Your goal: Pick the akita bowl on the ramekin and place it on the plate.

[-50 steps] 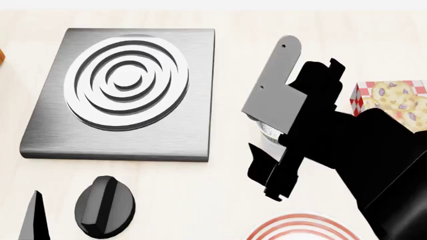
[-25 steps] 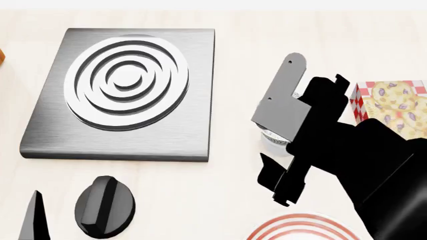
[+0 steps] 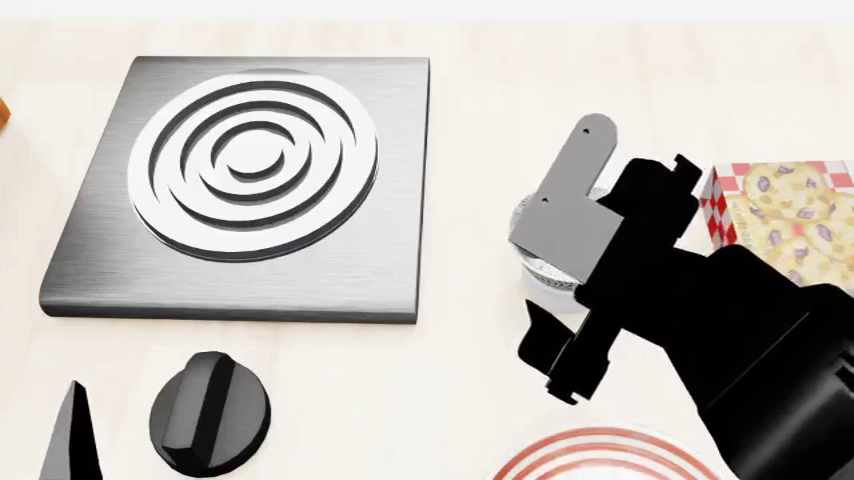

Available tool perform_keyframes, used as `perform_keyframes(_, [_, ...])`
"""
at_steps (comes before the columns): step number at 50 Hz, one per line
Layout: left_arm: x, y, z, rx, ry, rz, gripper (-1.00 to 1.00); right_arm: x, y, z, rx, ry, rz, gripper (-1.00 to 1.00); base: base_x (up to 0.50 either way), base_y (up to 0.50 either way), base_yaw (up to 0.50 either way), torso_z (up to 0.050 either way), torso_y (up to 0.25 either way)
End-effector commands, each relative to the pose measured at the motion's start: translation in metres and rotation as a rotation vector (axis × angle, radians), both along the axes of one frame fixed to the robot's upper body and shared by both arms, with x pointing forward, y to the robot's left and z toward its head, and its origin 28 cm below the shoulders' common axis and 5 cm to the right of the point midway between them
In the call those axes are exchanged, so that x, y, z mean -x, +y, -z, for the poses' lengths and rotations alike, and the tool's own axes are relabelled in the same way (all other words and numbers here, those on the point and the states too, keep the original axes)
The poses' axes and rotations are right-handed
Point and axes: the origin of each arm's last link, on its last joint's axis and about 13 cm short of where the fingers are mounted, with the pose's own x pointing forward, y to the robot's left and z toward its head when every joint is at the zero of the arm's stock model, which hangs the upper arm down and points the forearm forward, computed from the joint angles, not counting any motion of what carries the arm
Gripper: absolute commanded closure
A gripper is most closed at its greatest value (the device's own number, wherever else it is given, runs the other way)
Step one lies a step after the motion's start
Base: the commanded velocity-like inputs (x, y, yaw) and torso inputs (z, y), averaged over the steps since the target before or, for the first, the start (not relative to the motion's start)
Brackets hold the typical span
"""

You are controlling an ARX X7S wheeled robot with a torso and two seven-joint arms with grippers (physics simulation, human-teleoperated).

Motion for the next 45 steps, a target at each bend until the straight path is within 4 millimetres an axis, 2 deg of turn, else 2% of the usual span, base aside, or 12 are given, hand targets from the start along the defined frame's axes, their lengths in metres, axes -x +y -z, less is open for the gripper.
perform_keyframes(1, [0.0, 0.0, 0.0, 0.001, 0.001, 0.0, -1.0, -0.002, 0.002, 0.01, -0.005, 0.015, -0.007, -1.0, 0.0, 0.0, 0.0, 0.0, 0.0])
perform_keyframes(27, [-0.002, 0.0, 0.002, -0.001, 0.006, -0.001, -1.0, -0.009, -0.004, 0.028, -0.006, 0.023, 0.035, -1.0, 0.0, 0.0, 0.0, 0.0, 0.0])
perform_keyframes(28, [-0.002, 0.0, 0.002, -0.002, 0.007, -0.001, -1.0, -0.009, -0.004, 0.027, -0.005, 0.009, 0.038, 1.0, 0.0, 0.0, 0.0, 0.0, 0.0])
perform_keyframes(45, [-0.002, 0.0, 0.003, -0.002, 0.01, -0.005, -1.0, -0.007, -0.004, 0.032, 0.01, 0.018, 0.026, 1.0, 0.0, 0.0, 0.0, 0.0, 0.0])
